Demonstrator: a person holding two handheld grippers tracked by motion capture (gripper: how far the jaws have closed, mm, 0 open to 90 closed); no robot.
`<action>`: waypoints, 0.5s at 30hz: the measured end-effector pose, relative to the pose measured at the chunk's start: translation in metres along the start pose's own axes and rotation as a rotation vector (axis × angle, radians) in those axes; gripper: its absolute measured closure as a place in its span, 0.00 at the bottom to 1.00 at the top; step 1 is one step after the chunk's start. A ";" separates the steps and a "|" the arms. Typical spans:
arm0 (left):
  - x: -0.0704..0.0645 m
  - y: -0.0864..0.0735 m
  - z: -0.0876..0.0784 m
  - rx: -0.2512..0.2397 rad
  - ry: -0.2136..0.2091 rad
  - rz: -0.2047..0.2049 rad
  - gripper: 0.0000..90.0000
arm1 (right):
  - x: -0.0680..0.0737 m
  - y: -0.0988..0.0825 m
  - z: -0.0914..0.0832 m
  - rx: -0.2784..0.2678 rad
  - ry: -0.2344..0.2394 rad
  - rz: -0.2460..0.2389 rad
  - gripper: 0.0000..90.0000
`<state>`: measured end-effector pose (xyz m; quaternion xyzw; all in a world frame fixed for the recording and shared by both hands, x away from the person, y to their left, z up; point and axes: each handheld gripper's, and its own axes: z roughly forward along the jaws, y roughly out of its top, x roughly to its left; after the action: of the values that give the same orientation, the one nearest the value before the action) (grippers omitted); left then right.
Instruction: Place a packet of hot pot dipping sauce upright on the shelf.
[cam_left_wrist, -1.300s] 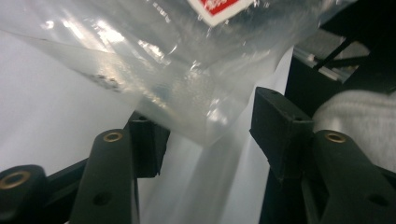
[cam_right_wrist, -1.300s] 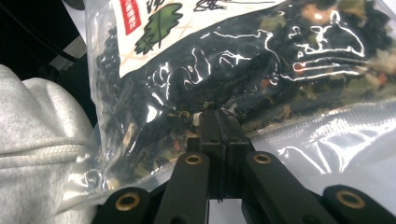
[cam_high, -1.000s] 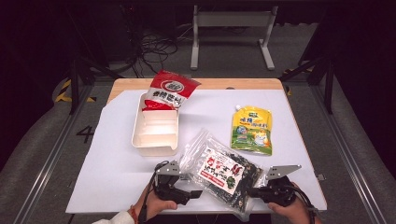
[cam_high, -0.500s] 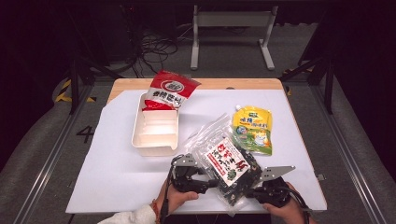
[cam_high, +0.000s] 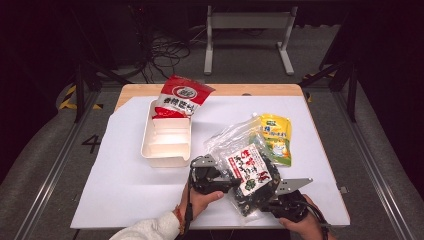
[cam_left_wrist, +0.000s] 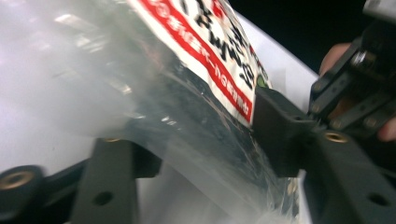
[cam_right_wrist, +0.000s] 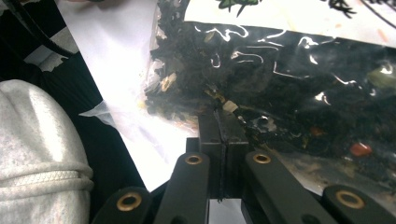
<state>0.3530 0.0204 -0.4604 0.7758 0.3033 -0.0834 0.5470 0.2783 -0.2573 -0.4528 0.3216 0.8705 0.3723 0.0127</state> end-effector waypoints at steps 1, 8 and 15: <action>0.001 0.000 -0.001 -0.011 -0.022 0.001 0.63 | 0.000 0.000 0.000 0.000 -0.002 -0.001 1.00; -0.010 0.009 -0.013 -0.049 -0.100 0.085 0.80 | 0.007 -0.001 -0.002 0.004 -0.007 -0.049 0.90; -0.015 0.024 -0.043 -0.091 -0.048 0.188 0.85 | 0.012 -0.002 -0.008 -0.027 -0.003 -0.099 0.70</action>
<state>0.3453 0.0483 -0.4179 0.7729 0.2193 -0.0363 0.5943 0.2653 -0.2564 -0.4451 0.2785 0.8801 0.3827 0.0366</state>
